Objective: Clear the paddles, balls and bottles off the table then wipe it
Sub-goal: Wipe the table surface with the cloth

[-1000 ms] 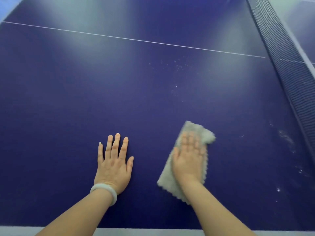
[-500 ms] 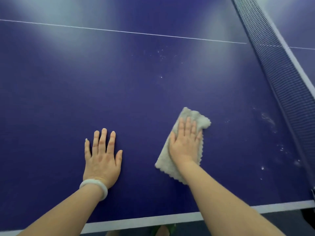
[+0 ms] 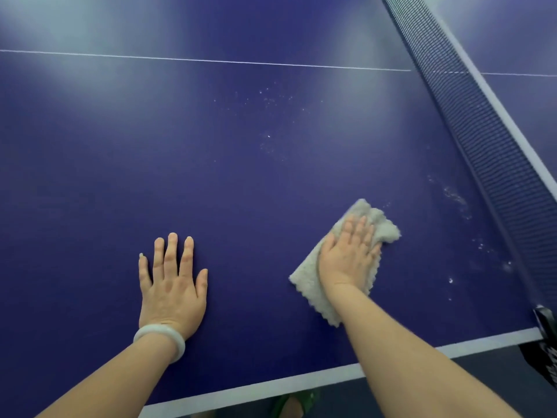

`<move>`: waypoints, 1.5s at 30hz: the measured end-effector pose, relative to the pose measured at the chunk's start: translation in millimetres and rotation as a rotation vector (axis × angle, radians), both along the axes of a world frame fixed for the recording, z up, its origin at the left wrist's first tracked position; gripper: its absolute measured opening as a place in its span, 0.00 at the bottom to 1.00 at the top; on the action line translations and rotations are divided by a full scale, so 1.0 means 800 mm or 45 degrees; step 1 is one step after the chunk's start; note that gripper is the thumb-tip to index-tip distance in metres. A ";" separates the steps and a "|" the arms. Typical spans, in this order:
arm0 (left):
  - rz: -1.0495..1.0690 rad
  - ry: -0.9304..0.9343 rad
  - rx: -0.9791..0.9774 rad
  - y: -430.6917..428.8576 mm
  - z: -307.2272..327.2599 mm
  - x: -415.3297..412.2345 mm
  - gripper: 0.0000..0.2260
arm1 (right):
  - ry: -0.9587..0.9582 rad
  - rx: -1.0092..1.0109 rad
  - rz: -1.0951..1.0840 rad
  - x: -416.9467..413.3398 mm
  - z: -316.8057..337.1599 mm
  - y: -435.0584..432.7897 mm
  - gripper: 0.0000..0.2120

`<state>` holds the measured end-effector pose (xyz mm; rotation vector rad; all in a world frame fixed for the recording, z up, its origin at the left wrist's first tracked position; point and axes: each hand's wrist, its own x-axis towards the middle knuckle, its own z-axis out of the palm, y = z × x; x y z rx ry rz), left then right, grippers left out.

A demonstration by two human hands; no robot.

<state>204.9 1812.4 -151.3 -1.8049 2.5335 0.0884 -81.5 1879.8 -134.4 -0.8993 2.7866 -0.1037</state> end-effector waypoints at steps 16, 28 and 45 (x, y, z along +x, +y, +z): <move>0.025 0.058 0.039 0.002 0.009 -0.002 0.27 | 0.068 0.015 0.134 0.005 -0.009 0.035 0.30; -0.029 0.250 0.305 0.019 0.034 -0.234 0.29 | -0.001 -0.014 0.431 -0.009 -0.004 0.055 0.31; 0.041 0.039 0.172 0.037 0.015 -0.246 0.32 | -0.075 -0.080 0.598 -0.050 0.003 0.091 0.30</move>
